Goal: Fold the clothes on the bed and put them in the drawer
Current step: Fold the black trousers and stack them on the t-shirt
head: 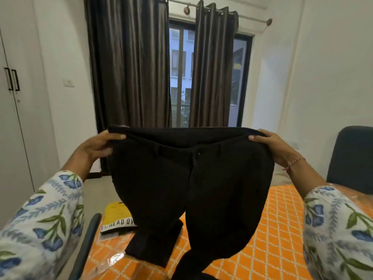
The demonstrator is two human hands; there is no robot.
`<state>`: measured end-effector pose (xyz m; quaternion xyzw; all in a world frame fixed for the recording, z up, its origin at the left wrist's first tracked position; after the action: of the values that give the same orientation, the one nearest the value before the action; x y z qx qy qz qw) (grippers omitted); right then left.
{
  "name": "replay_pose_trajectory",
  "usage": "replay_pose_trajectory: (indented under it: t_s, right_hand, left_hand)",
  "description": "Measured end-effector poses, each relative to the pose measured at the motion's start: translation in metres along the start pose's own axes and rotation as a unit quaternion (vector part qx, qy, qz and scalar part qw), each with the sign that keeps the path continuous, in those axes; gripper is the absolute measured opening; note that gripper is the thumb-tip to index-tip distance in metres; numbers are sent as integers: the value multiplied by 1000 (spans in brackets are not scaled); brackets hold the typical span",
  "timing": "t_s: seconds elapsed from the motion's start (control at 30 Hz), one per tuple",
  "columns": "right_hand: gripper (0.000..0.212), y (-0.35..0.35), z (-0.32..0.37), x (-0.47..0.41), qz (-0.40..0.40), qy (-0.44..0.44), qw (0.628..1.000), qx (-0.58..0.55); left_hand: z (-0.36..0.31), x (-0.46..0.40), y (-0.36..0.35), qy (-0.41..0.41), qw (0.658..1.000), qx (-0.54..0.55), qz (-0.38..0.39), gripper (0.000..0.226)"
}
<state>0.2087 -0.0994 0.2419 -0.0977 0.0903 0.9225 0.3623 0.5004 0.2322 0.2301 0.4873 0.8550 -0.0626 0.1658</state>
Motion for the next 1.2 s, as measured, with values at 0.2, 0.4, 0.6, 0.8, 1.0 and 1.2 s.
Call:
replay_pose_trajectory:
  t_s: [0.2, 0.4, 0.6, 0.8, 1.0, 1.2]
  right_hand:
    - [22, -4, -27, -23, -151, -82, 981, 92]
    - [25, -78, -13, -40, -136, -85, 987, -6]
    - [15, -143, 46, -36, -86, 68, 994, 20]
    - [13, -156, 67, -21, 75, 60, 994, -45]
    - [43, -99, 37, -14, -94, 209, 970, 86]
    - [49, -110, -65, -15, 79, -64, 990, -95]
  left_hand:
    - [43, -52, 15, 112, 961, -23, -251, 10]
    - [34, -97, -80, 65, 928, -131, -344, 35]
    - [2, -109, -157, 34, 972, 10, -232, 27]
    - [-17, -99, -153, -3, 992, 75, -97, 35]
    - [-25, -94, -122, -40, 991, 35, -126, 31]
    - [-35, -85, -91, -39, 995, 78, -47, 23]
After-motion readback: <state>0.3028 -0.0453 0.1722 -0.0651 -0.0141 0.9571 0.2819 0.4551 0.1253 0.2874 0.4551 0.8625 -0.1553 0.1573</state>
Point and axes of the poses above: each hand's wrist, its own x-axis away from the middle knuckle, its own y-axis out of the back of the hand, z = x × y, the point moved 7 cm from there along -x, towards the middle knuckle, and after that the axes turned 2 degrees about -x, right-handed, at the moved point
